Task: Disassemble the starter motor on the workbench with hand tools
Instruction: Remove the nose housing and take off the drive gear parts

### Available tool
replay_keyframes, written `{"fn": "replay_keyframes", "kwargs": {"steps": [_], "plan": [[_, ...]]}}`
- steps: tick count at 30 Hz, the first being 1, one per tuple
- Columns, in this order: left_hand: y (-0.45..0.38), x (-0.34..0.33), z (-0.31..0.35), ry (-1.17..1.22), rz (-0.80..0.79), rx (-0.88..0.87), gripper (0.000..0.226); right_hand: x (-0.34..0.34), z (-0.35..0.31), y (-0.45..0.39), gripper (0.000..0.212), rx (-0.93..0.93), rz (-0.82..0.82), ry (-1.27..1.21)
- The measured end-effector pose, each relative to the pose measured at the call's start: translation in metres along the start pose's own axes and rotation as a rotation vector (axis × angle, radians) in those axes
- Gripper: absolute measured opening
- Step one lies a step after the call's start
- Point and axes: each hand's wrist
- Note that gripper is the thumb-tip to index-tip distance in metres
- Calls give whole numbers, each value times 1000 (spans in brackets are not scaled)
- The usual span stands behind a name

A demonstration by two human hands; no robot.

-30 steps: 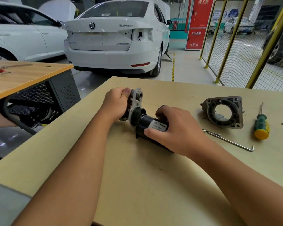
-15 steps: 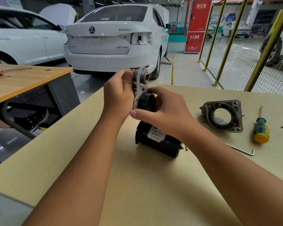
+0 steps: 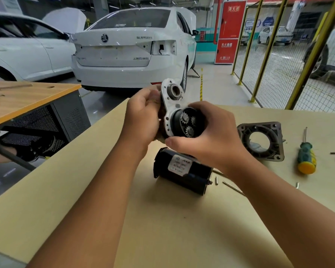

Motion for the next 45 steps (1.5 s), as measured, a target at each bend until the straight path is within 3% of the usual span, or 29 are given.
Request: {"fn": "replay_keyframes", "kwargs": {"steps": [3,7,13,16,18,23,27,28,31,36,41,45], "plan": [[9,-3,3,120,-199,13,40,10,4,11,50,1,-22,-32],[12,-13,5,83,-300,14,43,19,12,27,54,45,67,-113],[17,-30,13,106,-227,-42,43,37,14,41,43,85,103,-174],[10,-28,12,229,-115,192,48,50,14,52,55,226,133,-43],[6,-23,5,184,-69,275,49,58,15,58,55,247,131,-49],[-9,10,-23,-435,-150,94,32,85,31,63,30,-106,93,-468],[-14,21,-48,-816,-336,138,4,88,52,62,45,-457,137,-896],[-13,19,-53,-869,-396,137,12,87,55,62,49,-505,148,-947],[-13,14,-60,-894,-432,96,32,86,59,62,50,-534,153,-960],[-17,14,-65,-954,-441,26,30,86,61,65,52,-534,145,-964],[-16,15,-67,-1064,-515,20,42,83,57,68,49,-576,159,-1049],[-13,17,-75,-993,-365,58,28,83,56,69,48,-595,142,-1159]]}}
Point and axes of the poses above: each hand's wrist, its own y-axis away from the middle knuckle, its own x-axis out of the back of the hand, z = x × y, and after that the axes turned 1 degree about -x, right-handed
